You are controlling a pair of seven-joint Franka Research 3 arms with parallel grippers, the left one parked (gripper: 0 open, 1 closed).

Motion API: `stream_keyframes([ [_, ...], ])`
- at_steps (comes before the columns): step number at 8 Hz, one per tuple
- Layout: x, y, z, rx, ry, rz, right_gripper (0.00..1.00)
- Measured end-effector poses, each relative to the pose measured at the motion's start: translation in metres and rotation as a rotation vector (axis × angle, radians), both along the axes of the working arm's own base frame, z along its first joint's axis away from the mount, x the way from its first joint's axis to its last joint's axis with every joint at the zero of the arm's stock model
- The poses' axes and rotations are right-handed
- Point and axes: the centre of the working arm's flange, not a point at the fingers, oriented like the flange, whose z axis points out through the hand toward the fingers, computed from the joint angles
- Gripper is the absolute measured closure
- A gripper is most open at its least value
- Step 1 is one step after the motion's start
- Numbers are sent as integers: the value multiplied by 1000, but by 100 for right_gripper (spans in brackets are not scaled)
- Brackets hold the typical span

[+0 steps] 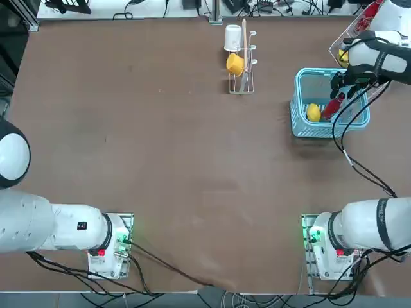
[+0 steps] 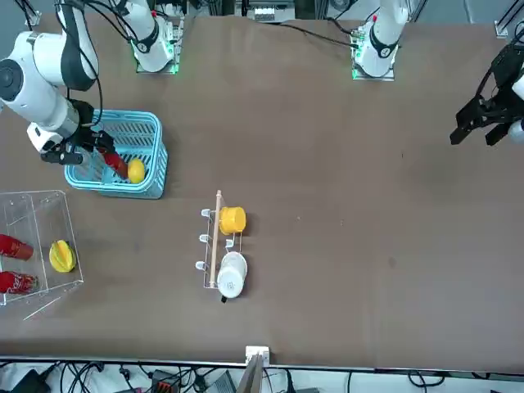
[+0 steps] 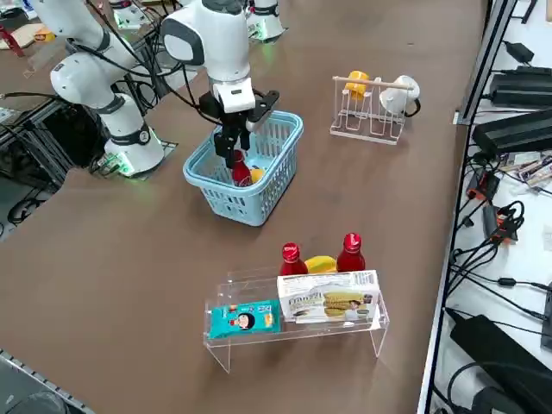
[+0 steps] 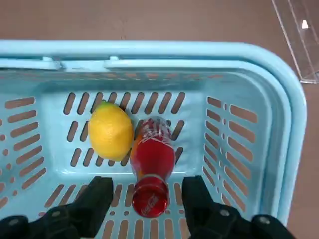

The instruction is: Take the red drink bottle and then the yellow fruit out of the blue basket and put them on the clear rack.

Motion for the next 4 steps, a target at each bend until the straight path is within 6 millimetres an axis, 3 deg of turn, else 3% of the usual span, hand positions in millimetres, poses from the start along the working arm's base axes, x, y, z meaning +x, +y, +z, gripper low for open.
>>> stream_keyframes([
  [4, -1, 0, -8, 1, 17, 0, 27],
])
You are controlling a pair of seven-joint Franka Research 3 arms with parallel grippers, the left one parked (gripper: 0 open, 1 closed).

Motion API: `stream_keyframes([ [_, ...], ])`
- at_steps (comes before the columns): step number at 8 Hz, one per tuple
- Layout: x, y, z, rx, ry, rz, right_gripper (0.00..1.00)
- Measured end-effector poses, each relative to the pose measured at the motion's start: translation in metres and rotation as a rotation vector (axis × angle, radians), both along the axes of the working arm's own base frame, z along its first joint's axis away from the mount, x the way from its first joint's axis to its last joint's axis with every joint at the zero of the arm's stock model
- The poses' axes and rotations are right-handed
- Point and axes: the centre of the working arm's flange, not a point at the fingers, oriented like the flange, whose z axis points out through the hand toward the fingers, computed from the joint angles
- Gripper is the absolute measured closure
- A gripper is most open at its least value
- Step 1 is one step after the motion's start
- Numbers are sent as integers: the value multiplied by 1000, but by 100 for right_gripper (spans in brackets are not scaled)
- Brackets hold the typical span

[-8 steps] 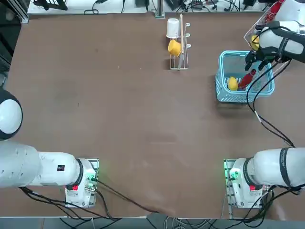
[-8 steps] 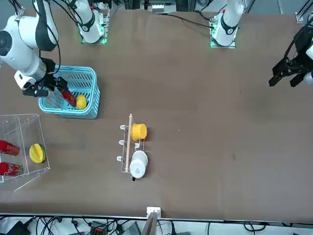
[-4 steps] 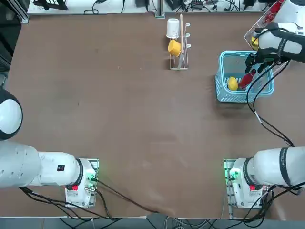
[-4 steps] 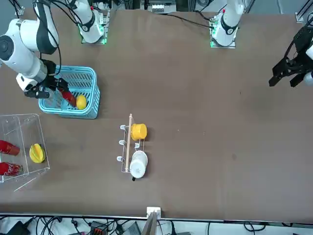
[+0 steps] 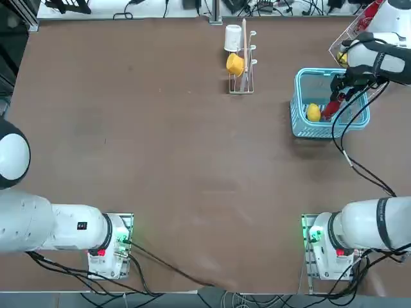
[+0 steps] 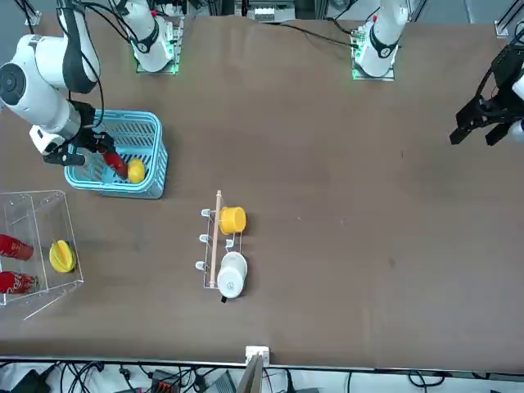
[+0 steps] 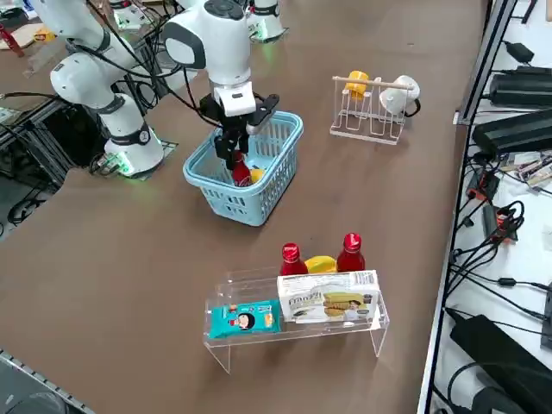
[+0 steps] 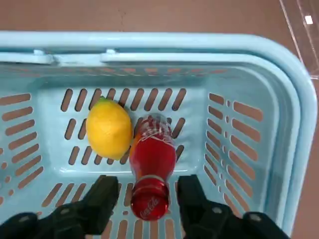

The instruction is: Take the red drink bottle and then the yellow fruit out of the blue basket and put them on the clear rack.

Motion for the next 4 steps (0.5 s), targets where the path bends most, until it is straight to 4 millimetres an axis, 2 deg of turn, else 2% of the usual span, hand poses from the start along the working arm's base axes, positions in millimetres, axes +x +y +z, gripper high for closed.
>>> stream_keyframes([
  [1, 0, 0, -1, 0, 3, 0, 30],
  [2, 0, 0, -3, 0, 6, 0, 39],
  [4, 0, 0, -5, 0, 11, -1, 44],
])
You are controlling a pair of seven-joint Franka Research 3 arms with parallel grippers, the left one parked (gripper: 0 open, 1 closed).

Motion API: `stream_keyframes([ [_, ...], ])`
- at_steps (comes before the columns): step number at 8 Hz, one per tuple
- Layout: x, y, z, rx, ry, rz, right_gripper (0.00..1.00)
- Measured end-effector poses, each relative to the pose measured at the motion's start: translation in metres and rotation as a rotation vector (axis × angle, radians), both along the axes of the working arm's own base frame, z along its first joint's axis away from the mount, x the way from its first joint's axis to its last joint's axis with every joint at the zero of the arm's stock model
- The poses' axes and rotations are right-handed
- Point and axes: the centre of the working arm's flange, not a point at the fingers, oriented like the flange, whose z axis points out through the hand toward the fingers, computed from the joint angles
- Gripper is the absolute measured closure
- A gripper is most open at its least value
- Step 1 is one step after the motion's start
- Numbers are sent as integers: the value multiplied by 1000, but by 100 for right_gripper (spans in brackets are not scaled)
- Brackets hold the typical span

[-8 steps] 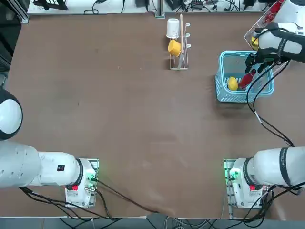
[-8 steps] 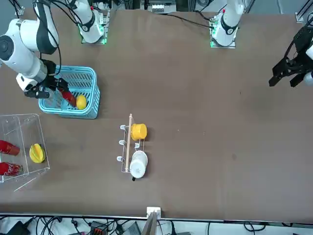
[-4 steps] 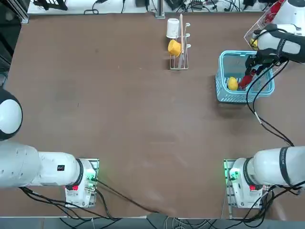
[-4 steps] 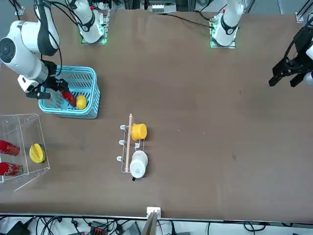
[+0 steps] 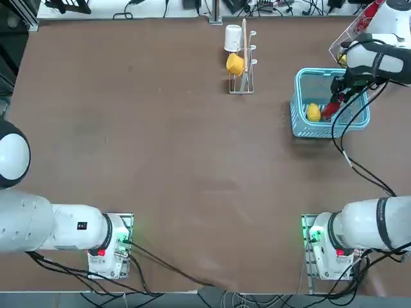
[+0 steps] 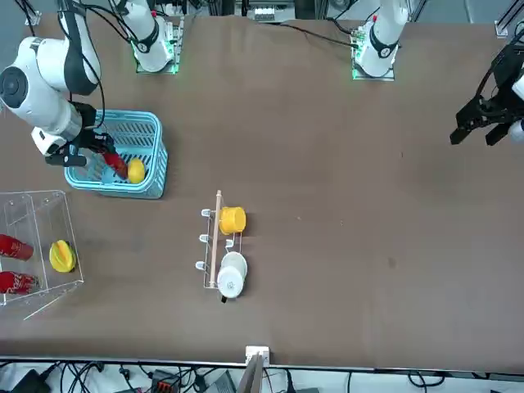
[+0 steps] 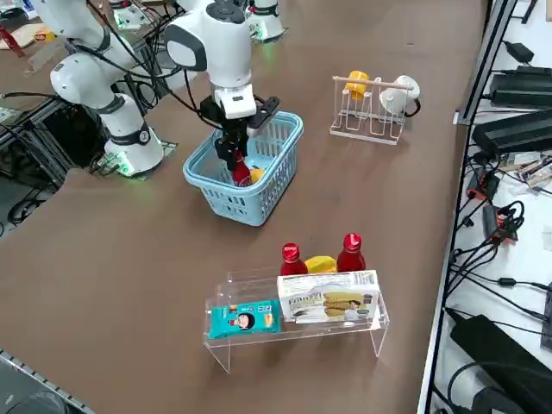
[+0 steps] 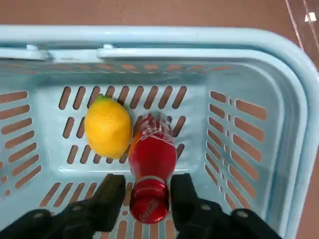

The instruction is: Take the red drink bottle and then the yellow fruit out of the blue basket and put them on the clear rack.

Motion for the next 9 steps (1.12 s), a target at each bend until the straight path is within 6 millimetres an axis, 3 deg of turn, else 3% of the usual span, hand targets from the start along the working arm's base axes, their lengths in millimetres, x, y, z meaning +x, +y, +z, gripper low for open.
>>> stream_keyframes([
  [3, 0, 0, 0, 0, -1, -1, 63],
  [7, 5, -1, 10, -2, -6, -2, 63],
  [8, 12, -1, 32, -3, 9, -3, 63],
  [9, 22, -1, 69, -5, 24, -4, 63],
])
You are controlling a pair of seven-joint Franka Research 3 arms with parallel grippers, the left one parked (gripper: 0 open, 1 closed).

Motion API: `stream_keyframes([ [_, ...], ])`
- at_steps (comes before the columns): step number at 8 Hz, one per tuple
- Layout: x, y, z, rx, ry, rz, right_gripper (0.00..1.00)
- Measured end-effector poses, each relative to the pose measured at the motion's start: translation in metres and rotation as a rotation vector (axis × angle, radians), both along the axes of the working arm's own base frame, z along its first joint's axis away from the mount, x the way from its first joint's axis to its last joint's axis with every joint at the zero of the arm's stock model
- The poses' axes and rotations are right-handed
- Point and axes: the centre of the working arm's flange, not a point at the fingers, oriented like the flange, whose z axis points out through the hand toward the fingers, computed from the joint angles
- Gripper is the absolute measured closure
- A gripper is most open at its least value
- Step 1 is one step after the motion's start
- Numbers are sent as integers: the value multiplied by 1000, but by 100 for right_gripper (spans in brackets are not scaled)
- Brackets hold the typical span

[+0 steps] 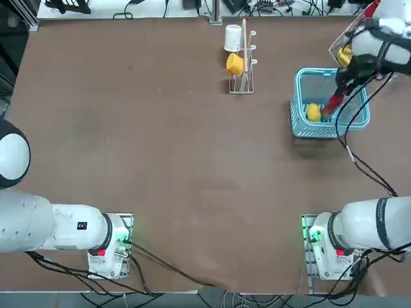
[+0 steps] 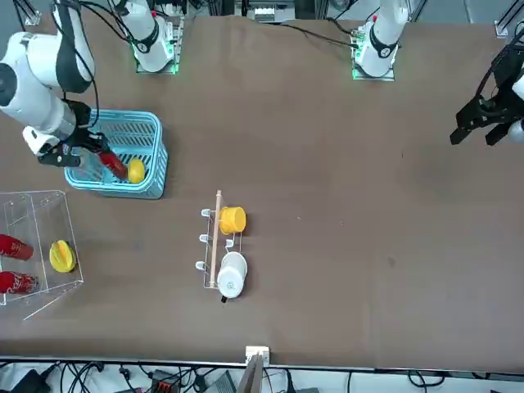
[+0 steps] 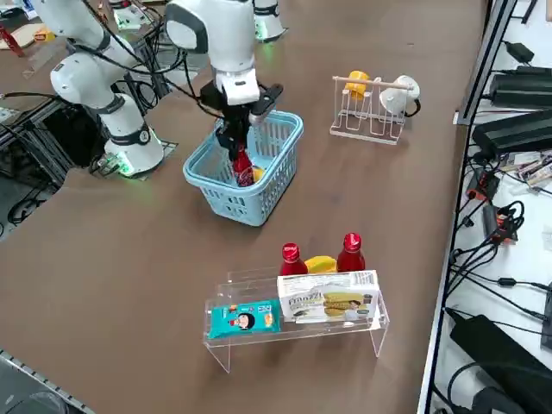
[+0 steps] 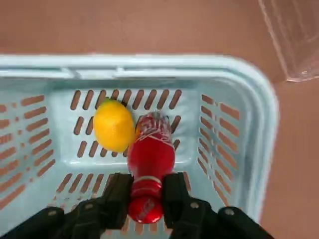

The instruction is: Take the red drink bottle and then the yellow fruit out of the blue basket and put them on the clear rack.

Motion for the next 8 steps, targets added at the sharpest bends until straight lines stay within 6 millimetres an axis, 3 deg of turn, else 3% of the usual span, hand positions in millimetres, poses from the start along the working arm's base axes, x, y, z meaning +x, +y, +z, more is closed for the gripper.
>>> stream_keyframes([
  [2, 20, -4, 86, -8, -42, -10, 63],
  [4, 27, -9, 143, -12, -72, -4, 63],
  [6, 36, -22, 173, -44, -83, 67, 63],
  [8, 51, -51, 172, -125, -48, 198, 63],
])
